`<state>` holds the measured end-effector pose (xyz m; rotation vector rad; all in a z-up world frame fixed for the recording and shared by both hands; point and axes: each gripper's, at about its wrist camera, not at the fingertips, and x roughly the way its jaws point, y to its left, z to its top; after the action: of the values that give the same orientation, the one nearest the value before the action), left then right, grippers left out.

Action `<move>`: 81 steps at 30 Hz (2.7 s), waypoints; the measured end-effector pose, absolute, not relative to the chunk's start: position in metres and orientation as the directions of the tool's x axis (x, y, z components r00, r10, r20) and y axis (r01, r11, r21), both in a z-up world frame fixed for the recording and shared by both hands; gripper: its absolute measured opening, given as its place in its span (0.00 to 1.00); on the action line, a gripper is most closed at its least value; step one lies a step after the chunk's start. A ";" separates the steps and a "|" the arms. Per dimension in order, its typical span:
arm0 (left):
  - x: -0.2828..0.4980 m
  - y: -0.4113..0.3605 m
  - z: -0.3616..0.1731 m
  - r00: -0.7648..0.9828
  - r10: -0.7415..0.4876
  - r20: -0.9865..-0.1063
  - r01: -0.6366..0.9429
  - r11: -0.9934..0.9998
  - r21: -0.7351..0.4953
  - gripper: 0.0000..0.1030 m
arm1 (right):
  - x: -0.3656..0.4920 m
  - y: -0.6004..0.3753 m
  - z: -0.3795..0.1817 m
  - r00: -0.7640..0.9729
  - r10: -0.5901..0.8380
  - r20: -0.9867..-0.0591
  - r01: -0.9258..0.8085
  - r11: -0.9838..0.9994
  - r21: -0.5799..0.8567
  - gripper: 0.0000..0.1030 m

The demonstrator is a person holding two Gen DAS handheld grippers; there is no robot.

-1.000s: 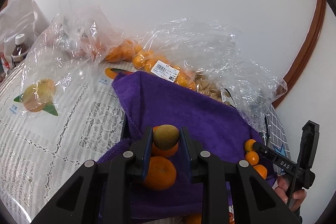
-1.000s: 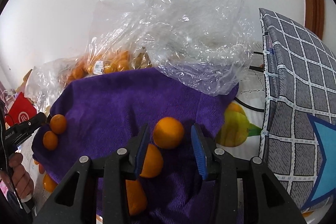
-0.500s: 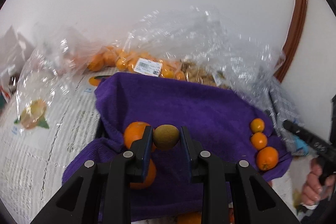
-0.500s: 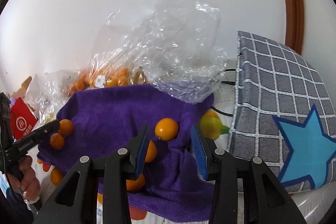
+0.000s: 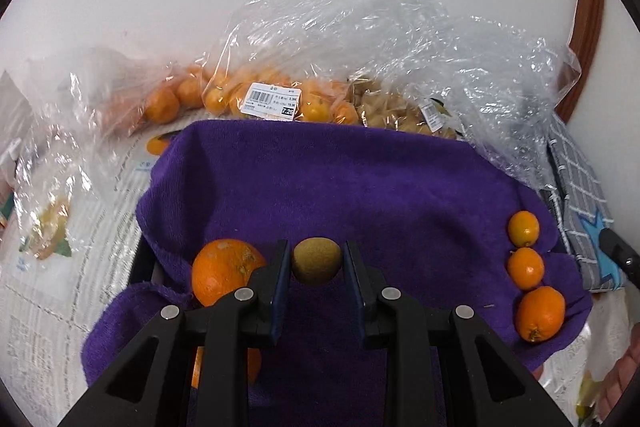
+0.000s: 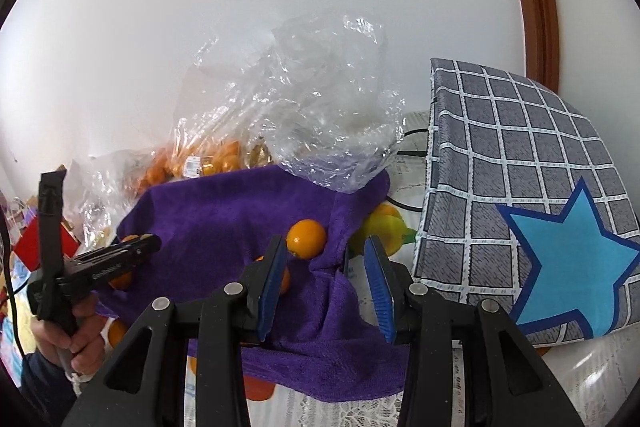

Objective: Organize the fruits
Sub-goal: 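Lower the small green fruit onto the towel and open the left gripper, then grasp an orange on the sheet with the right gripper while the left grasps a large orange, then carry both oranges over the towel and open the right gripper to release its orange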

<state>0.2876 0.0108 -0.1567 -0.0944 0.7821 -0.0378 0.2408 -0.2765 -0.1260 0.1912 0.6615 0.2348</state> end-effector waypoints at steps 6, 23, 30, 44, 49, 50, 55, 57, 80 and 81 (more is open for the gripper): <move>0.280 0.015 -0.145 0.723 -0.094 -0.685 0.006 0.991 -0.130 0.31 | 0.240 -0.273 -0.125 0.761 0.285 -0.583 -0.170 0.954 0.245 0.40; 0.150 0.073 -0.152 0.768 -0.126 -0.628 0.064 0.991 -0.120 0.34 | 0.212 -0.228 -0.128 0.753 0.315 -0.578 -0.279 0.948 0.153 0.43; 0.138 0.122 -0.165 0.747 -0.211 -0.631 -0.012 0.944 -0.331 0.34 | 0.167 -0.200 -0.138 0.697 0.417 -0.584 -0.364 0.907 0.213 0.44; 0.133 0.104 -0.163 0.751 -0.170 -0.639 0.017 0.971 -0.239 0.34 | 0.154 -0.129 -0.174 0.544 0.408 -0.733 -0.458 0.876 0.148 0.43; 0.132 0.105 -0.162 0.755 -0.155 -0.637 0.007 0.974 -0.228 0.34 | 0.161 -0.122 -0.180 0.526 0.381 -0.760 -0.456 0.881 0.126 0.31; 0.132 0.105 -0.162 0.756 -0.154 -0.637 0.007 0.974 -0.228 0.34 | 0.160 -0.122 -0.181 0.522 0.378 -0.764 -0.459 0.880 0.121 0.31; 0.133 0.107 -0.164 0.750 -0.161 -0.642 0.007 0.972 -0.236 0.34 | 0.152 -0.137 -0.173 0.573 0.366 -0.733 -0.438 0.893 0.103 0.31; 0.133 0.106 -0.164 0.748 -0.175 -0.640 0.015 0.969 -0.248 0.34 | 0.149 -0.150 -0.170 0.595 0.347 -0.725 -0.416 0.905 0.092 0.31; 0.175 0.038 -0.184 0.641 -0.325 -0.695 0.074 0.928 -0.365 0.35 | 0.145 -0.227 -0.172 0.608 0.350 -0.713 -0.328 0.928 0.175 0.31; 0.175 0.035 -0.184 0.641 -0.319 -0.698 0.080 0.932 -0.352 0.35 | 0.145 -0.227 -0.172 0.608 0.348 -0.714 -0.327 0.929 0.174 0.31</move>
<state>0.1749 0.0352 -0.1837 -0.3028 0.8478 -0.2314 0.1449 -0.2267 -0.1724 0.0268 0.8302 0.3904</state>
